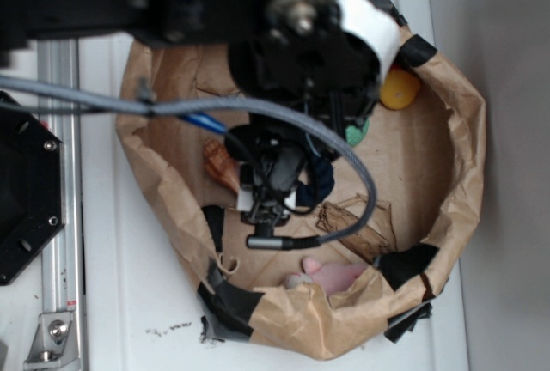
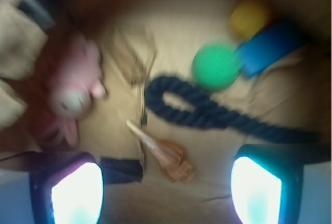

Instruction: Grab the shell.

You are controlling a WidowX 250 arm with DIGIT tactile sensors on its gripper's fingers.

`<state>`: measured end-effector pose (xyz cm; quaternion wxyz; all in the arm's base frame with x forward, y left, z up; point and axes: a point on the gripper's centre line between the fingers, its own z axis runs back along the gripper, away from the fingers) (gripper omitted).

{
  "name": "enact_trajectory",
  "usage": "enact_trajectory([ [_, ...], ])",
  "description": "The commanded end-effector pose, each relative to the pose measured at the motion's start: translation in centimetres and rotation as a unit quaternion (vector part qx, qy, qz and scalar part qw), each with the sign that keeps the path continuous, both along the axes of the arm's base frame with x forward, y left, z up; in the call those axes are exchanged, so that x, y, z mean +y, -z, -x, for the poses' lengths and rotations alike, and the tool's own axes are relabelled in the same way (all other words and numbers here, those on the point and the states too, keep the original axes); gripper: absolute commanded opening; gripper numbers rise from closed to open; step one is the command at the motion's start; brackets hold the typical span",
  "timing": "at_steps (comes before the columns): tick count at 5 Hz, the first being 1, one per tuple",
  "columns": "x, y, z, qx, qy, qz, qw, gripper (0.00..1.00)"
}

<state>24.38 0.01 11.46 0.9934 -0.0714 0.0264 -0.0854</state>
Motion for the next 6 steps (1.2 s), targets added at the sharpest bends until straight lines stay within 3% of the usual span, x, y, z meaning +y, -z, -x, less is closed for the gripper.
enact_trajectory([
  [1, 0.6, 3.4, 5.1, 0.019, 0.031, -0.032, 0.999, 1.0],
  [2, 0.7, 6.3, 5.4, 0.012, 0.038, -0.029, 0.999, 1.0],
  [4, -2.4, 8.2, 3.4, -0.03, 0.065, -0.022, 0.997, 1.0],
  [5, -2.7, 9.2, 2.2, -0.036, 0.048, -0.064, 0.996, 1.0],
  [6, -1.9, 8.7, 1.2, -0.042, 0.025, -0.074, 0.996, 0.0],
])
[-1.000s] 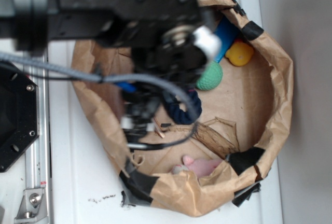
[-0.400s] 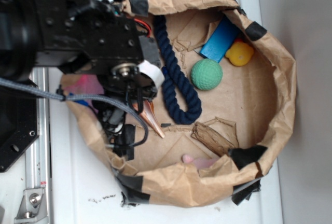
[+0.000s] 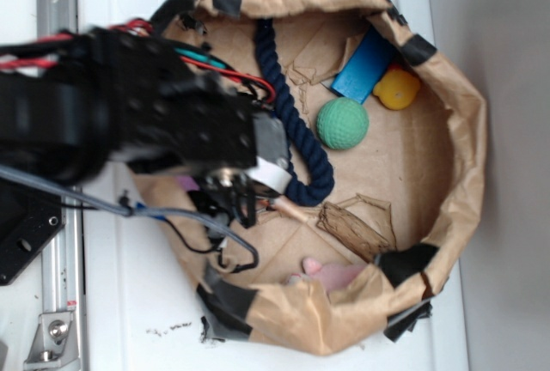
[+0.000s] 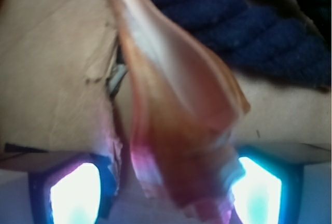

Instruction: Grab the shell.

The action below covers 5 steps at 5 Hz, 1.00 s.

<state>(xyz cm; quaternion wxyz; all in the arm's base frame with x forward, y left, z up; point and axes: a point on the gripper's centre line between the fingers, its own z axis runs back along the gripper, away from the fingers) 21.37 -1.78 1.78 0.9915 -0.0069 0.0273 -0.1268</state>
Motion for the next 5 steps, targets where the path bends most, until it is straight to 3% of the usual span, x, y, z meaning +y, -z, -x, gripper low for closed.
enact_trajectory([
  [1, 0.8, -3.4, -3.1, -0.062, -0.035, -0.019, 0.997, 0.0],
  [2, 2.6, -8.5, -5.0, -0.093, -0.083, -0.007, 0.992, 0.0],
  [3, 3.5, -13.8, -5.5, -0.131, -0.149, -0.028, 0.98, 0.0],
  [4, 2.8, -15.2, -5.3, -0.118, -0.153, -0.008, 0.981, 0.0],
  [5, 1.7, -14.9, -4.3, -0.101, -0.184, -0.006, 0.978, 0.0],
])
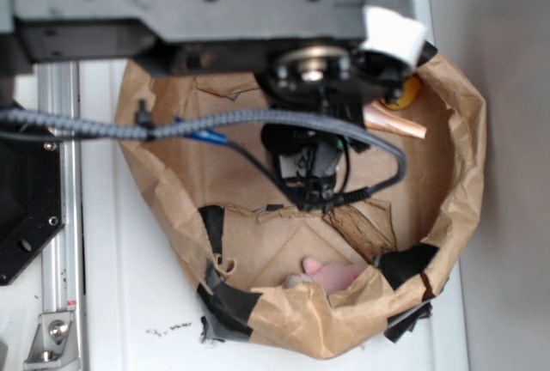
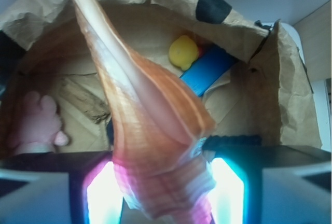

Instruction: Grab the shell.

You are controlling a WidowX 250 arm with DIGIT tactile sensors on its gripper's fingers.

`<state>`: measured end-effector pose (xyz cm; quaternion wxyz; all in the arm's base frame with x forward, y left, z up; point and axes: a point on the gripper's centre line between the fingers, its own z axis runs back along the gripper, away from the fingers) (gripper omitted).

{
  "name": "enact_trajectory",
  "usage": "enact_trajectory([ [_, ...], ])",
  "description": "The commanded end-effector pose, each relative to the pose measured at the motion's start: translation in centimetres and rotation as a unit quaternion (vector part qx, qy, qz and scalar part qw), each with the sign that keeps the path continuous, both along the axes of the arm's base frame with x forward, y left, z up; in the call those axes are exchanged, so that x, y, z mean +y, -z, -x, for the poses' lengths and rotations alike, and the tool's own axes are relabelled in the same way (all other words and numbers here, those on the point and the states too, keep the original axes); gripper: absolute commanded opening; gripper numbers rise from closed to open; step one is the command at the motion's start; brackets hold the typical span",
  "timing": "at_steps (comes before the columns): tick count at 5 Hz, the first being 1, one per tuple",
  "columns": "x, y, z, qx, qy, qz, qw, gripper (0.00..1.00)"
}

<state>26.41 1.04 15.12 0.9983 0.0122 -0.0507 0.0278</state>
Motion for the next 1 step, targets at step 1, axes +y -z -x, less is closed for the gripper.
enact_trajectory([
  [1, -1.91, -1.76, 1.65, -0.027, -0.026, 0.02, 0.999, 0.0],
])
